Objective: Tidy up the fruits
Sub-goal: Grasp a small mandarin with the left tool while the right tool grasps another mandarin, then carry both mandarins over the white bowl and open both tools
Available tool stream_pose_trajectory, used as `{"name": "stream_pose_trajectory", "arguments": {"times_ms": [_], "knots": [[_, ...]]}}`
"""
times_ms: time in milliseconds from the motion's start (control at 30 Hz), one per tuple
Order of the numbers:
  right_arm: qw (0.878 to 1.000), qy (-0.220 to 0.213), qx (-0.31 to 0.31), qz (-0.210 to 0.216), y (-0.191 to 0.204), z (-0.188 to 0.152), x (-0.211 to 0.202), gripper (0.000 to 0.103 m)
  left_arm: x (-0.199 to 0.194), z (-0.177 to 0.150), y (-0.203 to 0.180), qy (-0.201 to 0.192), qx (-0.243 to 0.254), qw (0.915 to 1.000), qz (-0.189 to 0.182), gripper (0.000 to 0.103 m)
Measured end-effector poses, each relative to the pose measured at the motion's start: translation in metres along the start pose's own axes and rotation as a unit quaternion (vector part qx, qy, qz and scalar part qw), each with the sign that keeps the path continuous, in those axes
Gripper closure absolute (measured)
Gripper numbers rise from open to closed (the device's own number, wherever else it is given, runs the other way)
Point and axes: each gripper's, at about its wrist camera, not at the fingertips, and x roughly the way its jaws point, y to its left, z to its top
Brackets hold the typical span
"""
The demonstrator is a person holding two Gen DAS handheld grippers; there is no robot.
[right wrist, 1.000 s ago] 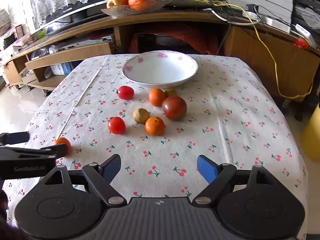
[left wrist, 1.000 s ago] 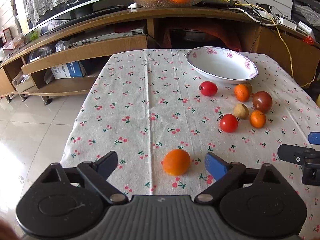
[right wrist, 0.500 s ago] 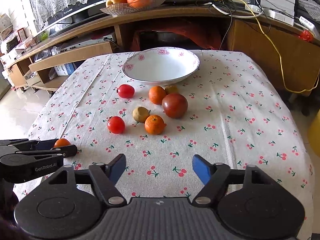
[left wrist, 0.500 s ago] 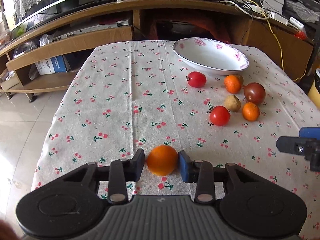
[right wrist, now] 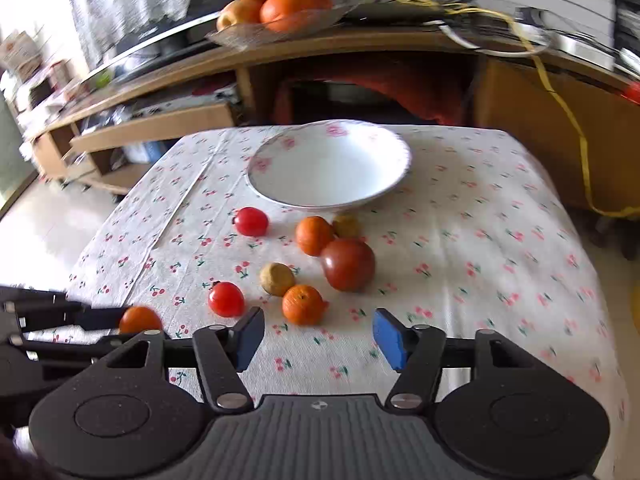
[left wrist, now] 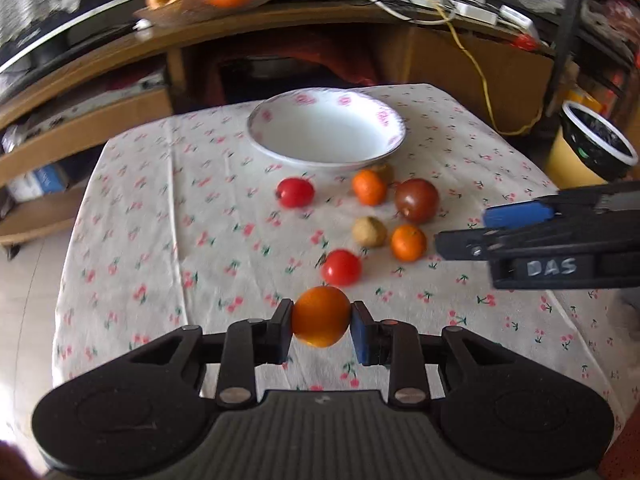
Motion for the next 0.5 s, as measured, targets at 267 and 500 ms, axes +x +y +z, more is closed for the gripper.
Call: {"name": "stream_pose_trajectory", "arguments": {"times_ms": [267,500], "knots": [[0.998,0.043,-0.019,0.034,-0.002,0.006,0.039,0.069,0.021,0.014,0.001,0.011,0.008,0.9996,-0.026,0.064],[0.998,0.046,-0.023,0.042,0.001,0.009,0.054,0.079,0.033,0.014,0.004,0.028,0.004,0.9993,-0.023,0.064]]}}
